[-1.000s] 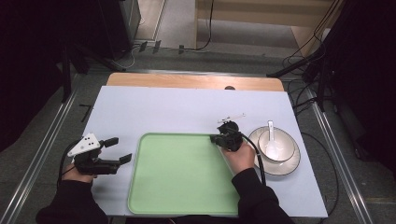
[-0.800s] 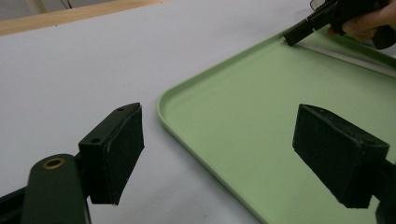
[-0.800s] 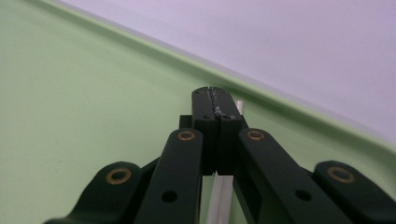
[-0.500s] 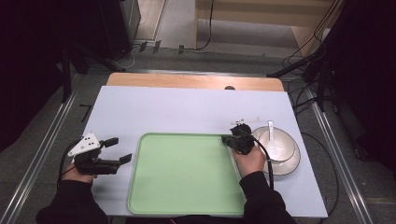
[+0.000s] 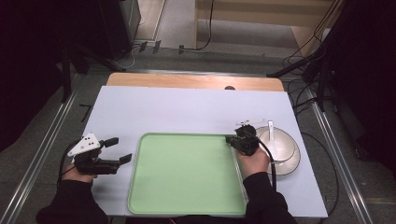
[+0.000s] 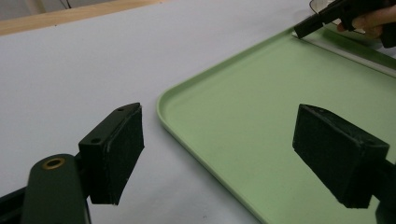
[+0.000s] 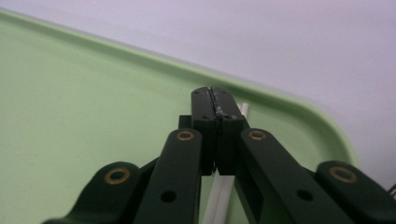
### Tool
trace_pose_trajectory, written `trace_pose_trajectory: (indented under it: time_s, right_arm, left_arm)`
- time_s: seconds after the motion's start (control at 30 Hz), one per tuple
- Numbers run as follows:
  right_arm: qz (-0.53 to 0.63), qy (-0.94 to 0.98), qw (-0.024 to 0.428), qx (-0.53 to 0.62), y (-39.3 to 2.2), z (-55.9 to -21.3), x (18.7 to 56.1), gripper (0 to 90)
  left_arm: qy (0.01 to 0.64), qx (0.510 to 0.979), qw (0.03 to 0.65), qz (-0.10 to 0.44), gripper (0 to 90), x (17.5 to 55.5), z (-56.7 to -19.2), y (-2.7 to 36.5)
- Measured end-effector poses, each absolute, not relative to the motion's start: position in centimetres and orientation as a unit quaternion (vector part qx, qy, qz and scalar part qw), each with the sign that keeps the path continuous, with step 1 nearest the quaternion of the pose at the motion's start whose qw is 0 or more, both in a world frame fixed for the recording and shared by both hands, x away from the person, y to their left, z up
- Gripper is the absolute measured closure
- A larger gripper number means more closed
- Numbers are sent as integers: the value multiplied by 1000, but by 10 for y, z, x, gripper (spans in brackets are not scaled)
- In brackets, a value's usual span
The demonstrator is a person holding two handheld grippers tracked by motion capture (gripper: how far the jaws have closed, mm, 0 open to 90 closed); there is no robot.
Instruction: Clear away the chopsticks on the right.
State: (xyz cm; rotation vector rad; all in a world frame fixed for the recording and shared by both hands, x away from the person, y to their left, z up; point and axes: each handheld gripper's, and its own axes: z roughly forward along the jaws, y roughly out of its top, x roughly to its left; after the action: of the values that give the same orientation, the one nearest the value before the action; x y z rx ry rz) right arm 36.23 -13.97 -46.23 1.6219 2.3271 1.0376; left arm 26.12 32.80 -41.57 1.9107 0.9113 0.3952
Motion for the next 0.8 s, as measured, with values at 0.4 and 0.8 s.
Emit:
trace_pose_trajectory:
  time_s: [0.4,0.8]
  right_arm:
    - [395,765,30,507,-148,-432,359,636]
    - [426,763,48,484,-166,-406,356,397]
  left_arm:
    - [372,783,473,162,166,261,-416,328]
    - [372,782,474,161,166,261,-416,328]
